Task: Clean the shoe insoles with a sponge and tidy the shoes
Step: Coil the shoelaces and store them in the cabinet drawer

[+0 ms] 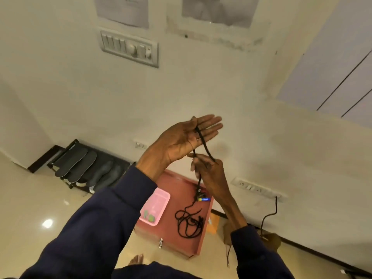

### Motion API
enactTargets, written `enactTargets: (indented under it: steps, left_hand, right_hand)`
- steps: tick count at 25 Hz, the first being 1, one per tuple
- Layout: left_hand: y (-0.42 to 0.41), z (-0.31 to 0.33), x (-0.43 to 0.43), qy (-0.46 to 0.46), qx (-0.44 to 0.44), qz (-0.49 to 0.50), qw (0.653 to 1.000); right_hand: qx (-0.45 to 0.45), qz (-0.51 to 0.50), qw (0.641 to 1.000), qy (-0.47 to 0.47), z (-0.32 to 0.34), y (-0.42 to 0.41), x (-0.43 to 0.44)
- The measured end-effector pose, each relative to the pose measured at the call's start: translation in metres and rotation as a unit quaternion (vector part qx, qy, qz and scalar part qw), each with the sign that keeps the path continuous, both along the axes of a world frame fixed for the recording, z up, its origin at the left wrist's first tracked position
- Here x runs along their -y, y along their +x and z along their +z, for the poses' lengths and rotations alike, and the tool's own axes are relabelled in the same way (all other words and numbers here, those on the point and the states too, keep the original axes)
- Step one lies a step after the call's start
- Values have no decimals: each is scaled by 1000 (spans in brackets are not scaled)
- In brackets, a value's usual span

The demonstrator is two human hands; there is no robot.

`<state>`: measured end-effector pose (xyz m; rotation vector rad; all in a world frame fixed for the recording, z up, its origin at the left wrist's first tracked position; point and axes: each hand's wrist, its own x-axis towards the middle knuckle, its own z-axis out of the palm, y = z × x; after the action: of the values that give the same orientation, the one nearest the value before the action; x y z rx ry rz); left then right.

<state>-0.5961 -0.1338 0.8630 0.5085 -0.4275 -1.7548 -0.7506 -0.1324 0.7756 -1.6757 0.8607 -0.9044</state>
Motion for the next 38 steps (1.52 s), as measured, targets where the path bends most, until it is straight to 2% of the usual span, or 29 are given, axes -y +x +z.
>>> enactTargets:
  steps: [2, 4, 7, 11, 13, 15, 19, 21, 23, 25, 28, 30, 32, 35, 37, 38]
  left_hand:
    - [-3, 22, 5, -33, 27, 44, 998]
    - [-3, 35, 9, -73, 99, 86, 989]
    - [0, 43, 8, -127, 318, 128, 931]
    - [-10, 52, -6, -50, 496, 57, 865]
    - [-15, 55, -12, -9, 492, 8, 870]
    - [-18, 57, -17, 14, 443, -60, 895]
    - [-18, 60, -18, 19, 250, -123, 960]
    - [-15, 62, -14, 6, 146, -134, 980]
    - [-10, 66, -9, -24, 100, -117, 988]
    - [-8, 69, -2, -30, 85, -54, 994]
    - [-4, 63, 14, -24, 31, 53, 998]
    - [3, 55, 24, -59, 87, 82, 991]
    - [11, 48, 28, -82, 208, 92, 970]
    - [16, 44, 27, -28, 352, 61, 933]
    - [17, 44, 22, 10, 398, 11, 917]
    - [19, 43, 19, 22, 403, -22, 914]
  right_hand:
    - [1, 15, 1000, -3, 9, -11, -6]
    - [-8, 16, 999, -27, 23, -21, -8]
    - [-50, -30, 992, -114, 49, -36, -10]
    - [-109, -52, 945, -303, 98, -51, 10]
    - [-124, -53, 917, -375, 117, -52, 22]
    - [-99, -58, 914, -390, 132, -47, 35]
    - [-53, -37, 964, -257, 129, -33, 54]
    - [-31, -12, 984, -176, 113, -28, 47]
    - [-10, -4, 992, -126, 94, -25, 33]
    - [0, 8, 995, -98, 79, -24, 21]
    - [-40, 35, 994, -91, 67, -18, 11]
    - [-98, 27, 985, -138, 70, -18, 9]
    - [-142, -5, 967, -211, 84, -19, 14]
    - [-212, -73, 912, -343, 111, -12, 35]
    - [-223, -93, 886, -395, 126, -2, 54]
    - [-207, -91, 886, -405, 130, 4, 62]
